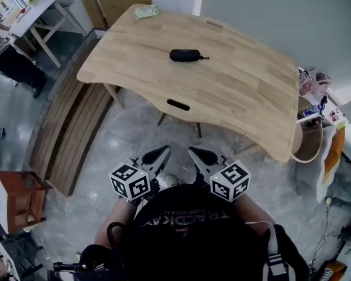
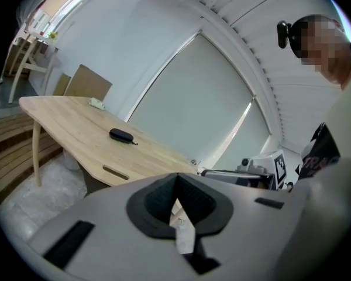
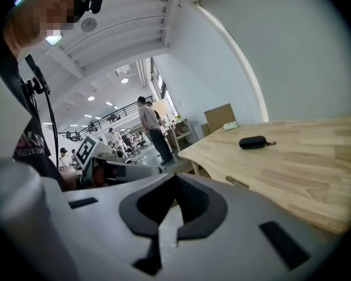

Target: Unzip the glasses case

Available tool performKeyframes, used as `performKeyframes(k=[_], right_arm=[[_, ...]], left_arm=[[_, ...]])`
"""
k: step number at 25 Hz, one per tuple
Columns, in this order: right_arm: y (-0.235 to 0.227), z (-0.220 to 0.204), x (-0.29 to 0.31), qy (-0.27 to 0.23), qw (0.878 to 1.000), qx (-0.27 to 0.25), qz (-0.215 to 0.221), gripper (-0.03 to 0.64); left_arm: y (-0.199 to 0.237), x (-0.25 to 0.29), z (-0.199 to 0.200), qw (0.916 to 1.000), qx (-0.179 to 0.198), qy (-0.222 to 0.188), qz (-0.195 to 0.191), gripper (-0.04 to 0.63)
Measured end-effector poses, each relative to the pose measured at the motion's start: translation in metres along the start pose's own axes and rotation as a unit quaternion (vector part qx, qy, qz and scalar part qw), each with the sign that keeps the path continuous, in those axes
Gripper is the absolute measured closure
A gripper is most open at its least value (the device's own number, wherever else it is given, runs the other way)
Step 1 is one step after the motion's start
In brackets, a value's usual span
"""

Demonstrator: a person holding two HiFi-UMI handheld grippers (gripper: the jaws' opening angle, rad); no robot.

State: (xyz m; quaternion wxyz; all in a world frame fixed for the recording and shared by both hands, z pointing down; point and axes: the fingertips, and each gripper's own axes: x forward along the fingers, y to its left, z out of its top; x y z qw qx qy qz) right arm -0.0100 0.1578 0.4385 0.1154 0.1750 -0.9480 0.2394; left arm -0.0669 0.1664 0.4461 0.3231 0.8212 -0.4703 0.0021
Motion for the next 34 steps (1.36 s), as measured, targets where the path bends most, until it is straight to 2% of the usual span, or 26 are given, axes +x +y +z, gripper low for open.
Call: performKeyframes(k=[8,15,34], right_arm=[[0.004,0.000,0.005,-0.006,1.000,0.007,0.000,0.600],[0.010,0.002,0.014,0.005,1.000,0.001,0.013,0.600],[0.010,0.001,0.016,0.019,1.000,-0.009,0.019,0.600]], left_arm=[[-0.005,-0.004,-0.001,0.9996,0.024,0.010,-0.009,0.583],[0.003,-0.013,0.003,0.9998,0.019,-0.002,0.003,0.583],[-0.002,-0.008,0.001,0.9998,0.017,-0.003,-0.007,0.583]])
